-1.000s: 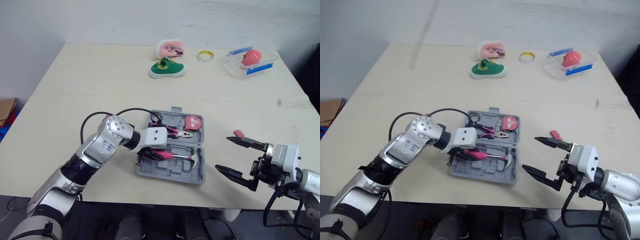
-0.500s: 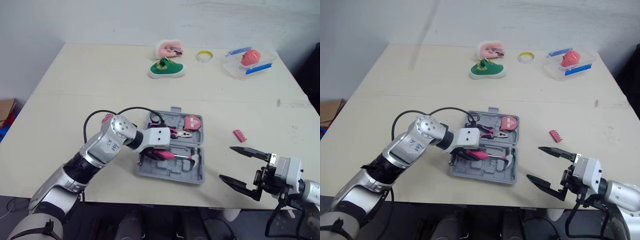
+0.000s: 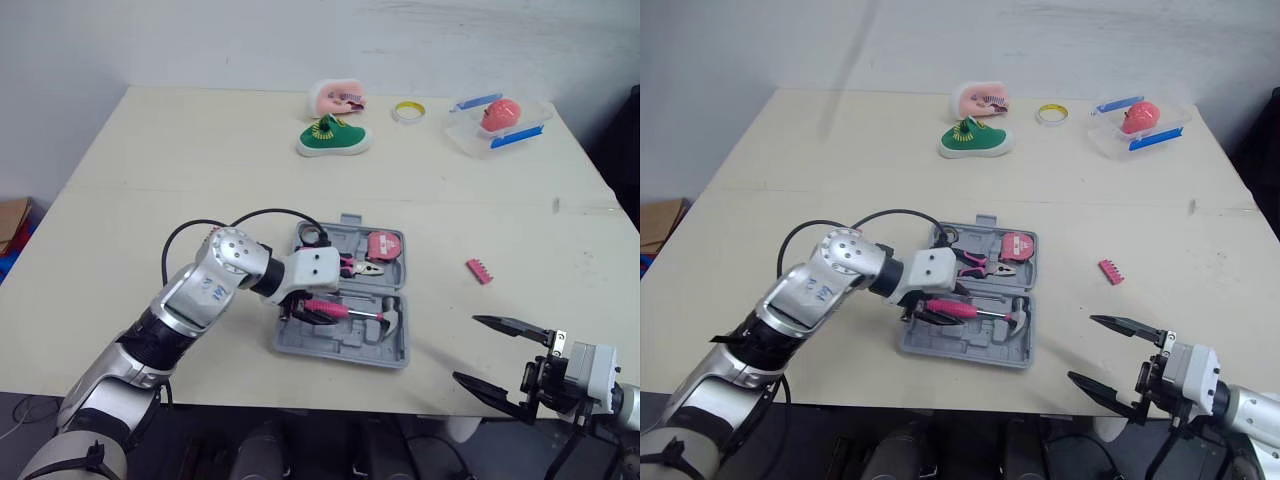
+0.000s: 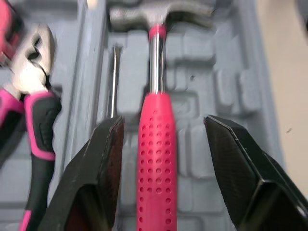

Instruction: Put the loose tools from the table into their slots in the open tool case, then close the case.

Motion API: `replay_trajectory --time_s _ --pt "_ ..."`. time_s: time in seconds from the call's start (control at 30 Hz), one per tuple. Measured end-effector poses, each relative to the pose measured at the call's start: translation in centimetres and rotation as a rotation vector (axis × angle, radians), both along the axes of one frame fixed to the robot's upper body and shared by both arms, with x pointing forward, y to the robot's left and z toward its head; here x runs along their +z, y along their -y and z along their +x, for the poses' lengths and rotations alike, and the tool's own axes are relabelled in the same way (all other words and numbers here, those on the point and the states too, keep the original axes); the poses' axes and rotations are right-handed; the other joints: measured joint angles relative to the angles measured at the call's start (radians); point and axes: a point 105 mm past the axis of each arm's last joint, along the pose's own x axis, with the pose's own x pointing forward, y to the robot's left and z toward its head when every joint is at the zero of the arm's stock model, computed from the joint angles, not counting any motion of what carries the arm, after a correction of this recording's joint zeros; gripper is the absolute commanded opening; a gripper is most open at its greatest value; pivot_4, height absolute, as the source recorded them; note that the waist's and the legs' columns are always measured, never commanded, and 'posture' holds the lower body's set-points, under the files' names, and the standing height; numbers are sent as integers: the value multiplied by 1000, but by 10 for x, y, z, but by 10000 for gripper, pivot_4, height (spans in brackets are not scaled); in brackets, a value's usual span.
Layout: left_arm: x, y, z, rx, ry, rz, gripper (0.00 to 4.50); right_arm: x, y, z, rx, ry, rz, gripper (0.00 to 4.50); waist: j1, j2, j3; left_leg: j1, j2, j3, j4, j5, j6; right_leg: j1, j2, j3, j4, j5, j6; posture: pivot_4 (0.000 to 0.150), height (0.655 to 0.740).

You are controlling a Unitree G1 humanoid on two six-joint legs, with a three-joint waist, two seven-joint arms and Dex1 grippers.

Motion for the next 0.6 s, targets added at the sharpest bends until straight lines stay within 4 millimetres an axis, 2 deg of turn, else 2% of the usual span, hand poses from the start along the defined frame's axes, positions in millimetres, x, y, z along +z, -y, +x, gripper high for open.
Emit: replay_trajectory --time_s 0.2,0.33,0.4,0.5,0.6 --pt "12 -15 -2 -33 38 -135 25369 0 0 0 2 11 -3 45000 0 0 0 0 0 0 0 0 0 0 0 0 0 0 0 1500 7400" --pt "27 -20 4 -20 89 -279 25369 0 1 0 3 12 -4 45000 3 0 0 0 0 -1 2 0 0 1 -1 -1 0 0 0 1500 7400" --pt "19 -26 6 -7 83 -278 25369 0 1 0 3 10 -4 45000 2 0 0 1 -1 -1 1 0 0 1 -1 -1 0 0 0 1500 7400" --pt "13 -24 2 -3 21 -338 16921 0 1 1 -6 -3 -3 45000 2 0 0 0 0 -1 1 0 0 1 -1 -1 0 0 0 1500 7400" --pt "13 -19 1 5 3 -386 3382 4 0 4 -5 -3 -14 45000 2 1 0 1 -1 -1 2 0 0 2 -1 -1 1 0 0 1500 7400"
